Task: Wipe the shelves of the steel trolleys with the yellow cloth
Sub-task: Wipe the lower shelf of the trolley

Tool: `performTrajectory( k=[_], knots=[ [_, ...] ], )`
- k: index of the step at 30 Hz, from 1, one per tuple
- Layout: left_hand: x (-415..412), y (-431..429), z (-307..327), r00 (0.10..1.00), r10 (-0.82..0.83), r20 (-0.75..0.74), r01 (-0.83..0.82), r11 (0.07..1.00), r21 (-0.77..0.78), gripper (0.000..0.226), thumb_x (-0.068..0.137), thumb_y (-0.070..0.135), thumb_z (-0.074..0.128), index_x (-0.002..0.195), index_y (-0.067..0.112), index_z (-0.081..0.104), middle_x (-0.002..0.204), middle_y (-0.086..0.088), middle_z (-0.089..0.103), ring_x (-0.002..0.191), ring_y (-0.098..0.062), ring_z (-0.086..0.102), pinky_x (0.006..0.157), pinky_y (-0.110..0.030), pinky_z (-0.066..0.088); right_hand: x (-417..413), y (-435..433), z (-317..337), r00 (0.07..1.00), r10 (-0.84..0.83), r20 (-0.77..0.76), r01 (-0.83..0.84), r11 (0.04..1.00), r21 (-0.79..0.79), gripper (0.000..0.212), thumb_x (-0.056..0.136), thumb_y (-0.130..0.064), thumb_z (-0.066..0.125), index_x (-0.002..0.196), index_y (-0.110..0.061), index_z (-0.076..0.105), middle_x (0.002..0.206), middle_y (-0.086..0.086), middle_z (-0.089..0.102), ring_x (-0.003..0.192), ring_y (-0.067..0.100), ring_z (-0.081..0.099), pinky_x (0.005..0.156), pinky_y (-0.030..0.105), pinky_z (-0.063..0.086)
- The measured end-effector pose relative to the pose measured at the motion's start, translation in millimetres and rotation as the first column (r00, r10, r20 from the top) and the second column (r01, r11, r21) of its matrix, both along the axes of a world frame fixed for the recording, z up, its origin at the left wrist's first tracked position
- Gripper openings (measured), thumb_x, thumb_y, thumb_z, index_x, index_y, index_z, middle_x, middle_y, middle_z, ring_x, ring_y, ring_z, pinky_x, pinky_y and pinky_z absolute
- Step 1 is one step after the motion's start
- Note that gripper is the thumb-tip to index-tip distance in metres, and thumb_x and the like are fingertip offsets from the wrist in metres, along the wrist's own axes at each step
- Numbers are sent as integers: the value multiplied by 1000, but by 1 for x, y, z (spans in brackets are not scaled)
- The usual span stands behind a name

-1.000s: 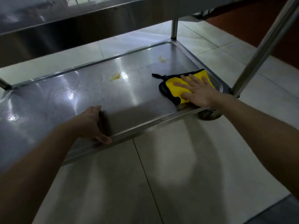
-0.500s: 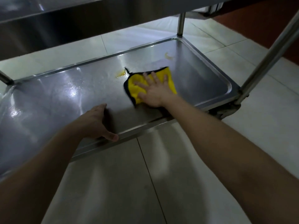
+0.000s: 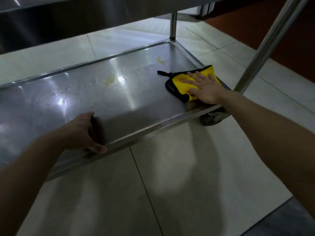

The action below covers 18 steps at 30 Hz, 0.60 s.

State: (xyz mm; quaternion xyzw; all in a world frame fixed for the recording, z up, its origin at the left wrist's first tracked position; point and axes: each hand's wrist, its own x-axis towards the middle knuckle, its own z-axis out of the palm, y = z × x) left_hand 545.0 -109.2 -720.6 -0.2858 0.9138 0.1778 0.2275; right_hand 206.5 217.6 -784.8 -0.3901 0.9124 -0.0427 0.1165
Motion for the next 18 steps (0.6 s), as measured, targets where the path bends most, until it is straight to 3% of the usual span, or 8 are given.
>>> performTrajectory(
  k=[5, 8, 15, 18],
  knots=[
    [-1, 1, -2, 999, -19, -37, 20, 1000, 7, 166, 45, 66, 97, 174, 17, 5, 181, -4, 12, 163, -29, 24, 129, -38, 25, -22, -66, -5, 986, -165, -5, 165, 986, -10, 67, 99, -73, 13, 165, -58, 7, 180, -8, -8, 165, 23, -13, 127, 64, -14],
    [-1, -1, -4, 998, -7, -58, 6, 1000, -4, 157, 58, 56, 102, 173, 16, 3, 181, -5, 12, 163, -28, 23, 129, -35, 24, 2, -126, -2, 988, -152, 19, 152, 988, -23, 70, 98, -76, 11, 166, -57, 6, 180, -5, -11, 165, 28, -15, 125, 68, -16],
    [15, 7, -14, 971, 98, -216, -90, 995, 50, 150, 65, 43, 103, 174, 20, 2, 180, -4, 14, 164, -25, 20, 130, -36, 24, 142, -213, 0, 970, 242, -7, -242, 967, -77, 67, 101, -69, 17, 166, -54, 12, 180, -3, -6, 166, 29, -11, 124, 70, -13],
    [35, 13, -20, 924, 65, -377, -94, 994, -59, 146, 67, 54, 98, 174, 18, 6, 179, -7, 18, 163, -25, 21, 130, -40, 25, 186, -202, -4, 914, 404, -27, -405, 910, -85, 70, 96, -65, 12, 165, -54, 14, 180, -7, -4, 166, 24, -10, 127, 67, -11]
  ],
)
